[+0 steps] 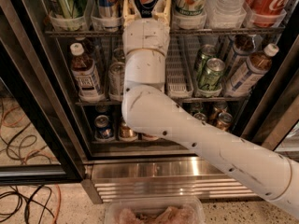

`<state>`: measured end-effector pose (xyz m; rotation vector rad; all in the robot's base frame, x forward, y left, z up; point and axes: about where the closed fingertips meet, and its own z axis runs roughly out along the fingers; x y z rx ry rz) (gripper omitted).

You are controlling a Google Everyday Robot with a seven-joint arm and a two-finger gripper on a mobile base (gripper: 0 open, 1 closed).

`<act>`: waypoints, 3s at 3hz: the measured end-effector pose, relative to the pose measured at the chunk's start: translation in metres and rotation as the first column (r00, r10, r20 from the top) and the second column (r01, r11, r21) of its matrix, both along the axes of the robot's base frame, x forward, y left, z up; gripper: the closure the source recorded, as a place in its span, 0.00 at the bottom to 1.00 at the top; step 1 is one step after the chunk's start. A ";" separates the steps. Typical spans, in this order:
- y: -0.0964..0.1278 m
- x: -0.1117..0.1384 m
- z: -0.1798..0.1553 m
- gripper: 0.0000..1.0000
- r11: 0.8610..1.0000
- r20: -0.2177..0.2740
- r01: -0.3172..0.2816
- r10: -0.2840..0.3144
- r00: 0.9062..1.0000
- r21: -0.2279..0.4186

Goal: Pick pepsi can from top shelf of fridge

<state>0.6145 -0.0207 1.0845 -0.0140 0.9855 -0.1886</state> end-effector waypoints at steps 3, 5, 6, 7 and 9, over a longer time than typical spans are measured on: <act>-0.006 -0.004 0.027 1.00 0.999 0.164 -0.029 0.031 0.986 -0.014; -0.006 -0.037 0.006 1.00 0.996 0.227 -0.070 0.078 0.971 -0.046; -0.006 -0.037 0.008 1.00 0.997 0.234 -0.066 0.076 0.969 -0.049; -0.005 -0.039 0.031 1.00 0.996 0.297 -0.061 0.079 0.952 -0.072; -0.002 -0.046 0.068 1.00 0.994 0.396 -0.050 0.085 0.915 -0.097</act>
Offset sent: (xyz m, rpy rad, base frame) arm -0.0063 -0.0028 0.0326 -0.0485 -0.1815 0.0479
